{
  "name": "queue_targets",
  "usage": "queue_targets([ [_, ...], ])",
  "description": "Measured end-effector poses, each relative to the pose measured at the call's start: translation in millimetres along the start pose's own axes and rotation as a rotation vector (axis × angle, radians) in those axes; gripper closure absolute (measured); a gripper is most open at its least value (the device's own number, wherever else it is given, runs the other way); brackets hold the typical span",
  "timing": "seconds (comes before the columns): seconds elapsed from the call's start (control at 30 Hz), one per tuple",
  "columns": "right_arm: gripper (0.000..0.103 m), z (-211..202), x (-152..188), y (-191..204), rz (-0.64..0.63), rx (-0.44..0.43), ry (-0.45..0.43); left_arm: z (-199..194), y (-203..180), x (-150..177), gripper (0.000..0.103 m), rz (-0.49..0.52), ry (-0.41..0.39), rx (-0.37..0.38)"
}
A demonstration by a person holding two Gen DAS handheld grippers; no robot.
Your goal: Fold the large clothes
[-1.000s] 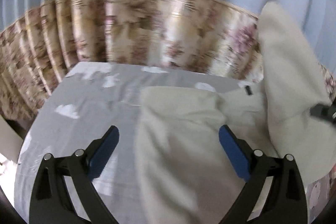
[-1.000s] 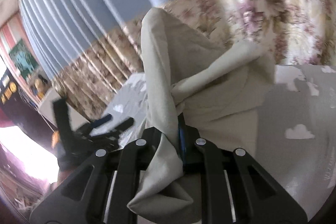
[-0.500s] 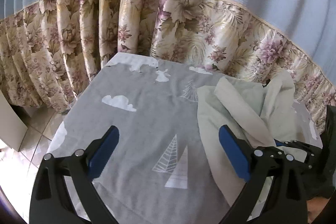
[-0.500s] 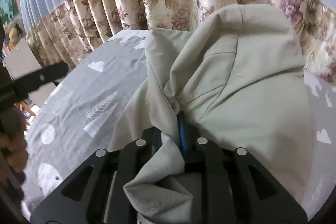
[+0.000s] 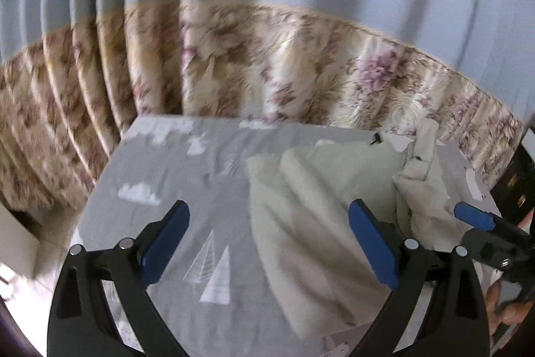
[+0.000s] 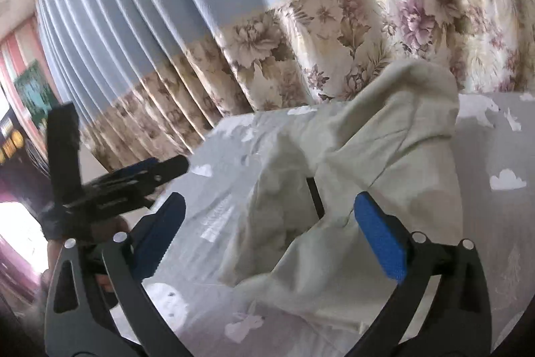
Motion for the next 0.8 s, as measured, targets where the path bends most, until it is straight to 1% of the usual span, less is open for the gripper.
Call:
queue_targets([
  [0.07, 0.003, -19.3, -8.4, -9.3, 0.021, -0.022, -0.035, -2.4, -10.0, -9.4, 0.007, -0.009, -0.018, 0.007],
  [0.13, 0.003, -44.9, -16.4, -29.9, 0.035, -0.016, -0.076, -4.2, -26.3, -17.1, 0.007, -0.019, -0.033, 0.018],
  [0.17, 0.003, -57.0, -20.4, -42.3, 0.045, -0.012, -0.095, -3.2, -37.7, -18.2, 0.007, -0.012, -0.027, 0.031],
  [0.27, 0.003, -90.7, -33.2, -97.9, 0.092, 0.057, -0.156, 7.7, -75.2, -18.5, 0.007, 0.024, 0.002, 0.075],
  [0.33, 0.003, -104.2, -34.5, -138.0, 0.156, 0.071, -0.150, 23.8, -106.0, -17.7, 0.007, 0.084, 0.027, 0.053],
  [0.4, 0.003, -113.6, -32.8, -163.3, 0.176, 0.088, -0.153, 40.0, -129.5, -15.3, 0.007, 0.123, 0.053, 0.059],
  [0.47, 0.003, -119.0, -31.8, -173.4, 0.167, 0.094, -0.150, 63.2, -147.3, -13.2, 0.007, 0.133, 0.100, 0.052],
  [0.53, 0.003, -120.4, -28.7, -180.6, 0.160, 0.088, -0.136, 81.6, -156.5, -10.6, 0.007, 0.138, 0.135, 0.042],
  [0.57, 0.003, -120.7, -26.9, -182.0, 0.155, 0.088, -0.130, 94.0, -160.0, -8.4, 0.007, 0.139, 0.161, 0.024],
  [0.63, 0.003, -116.2, -22.6, -182.6, 0.136, 0.095, -0.116, 108.6, -162.9, -4.7, 0.007, 0.141, 0.177, 0.022],
  [0.67, 0.003, -115.8, -21.0, -181.9, 0.126, 0.094, -0.108, 114.0, -164.2, -2.0, 0.016, 0.129, 0.192, 0.039],
  [0.7, 0.003, -112.3, -19.7, -179.6, 0.114, 0.095, -0.097, 118.6, -164.6, 0.6, 0.050, 0.106, 0.213, 0.061],
  [0.73, 0.003, -108.6, -18.6, -177.2, 0.105, 0.101, -0.091, 123.7, -164.0, 2.9, 0.064, 0.087, 0.232, 0.070],
  [0.77, 0.003, -100.7, -17.2, -172.7, 0.086, 0.108, -0.080, 125.0, -162.8, 3.2, 0.074, 0.084, 0.230, 0.069],
  [0.8, 0.003, -95.9, -15.2, -168.5, 0.071, 0.110, -0.069, 122.7, -161.8, 1.5, 0.087, 0.100, 0.212, 0.069],
])
Point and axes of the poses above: each gripper's, at about its wrist camera, not at the fingertips, and z roughly the way its jaws point, y to its left, x to its underside, the point moved 9 cm from there along z, roughly the way its jaws point, and after that the axes turned 7 degrees about x, right-handed, at the moved point
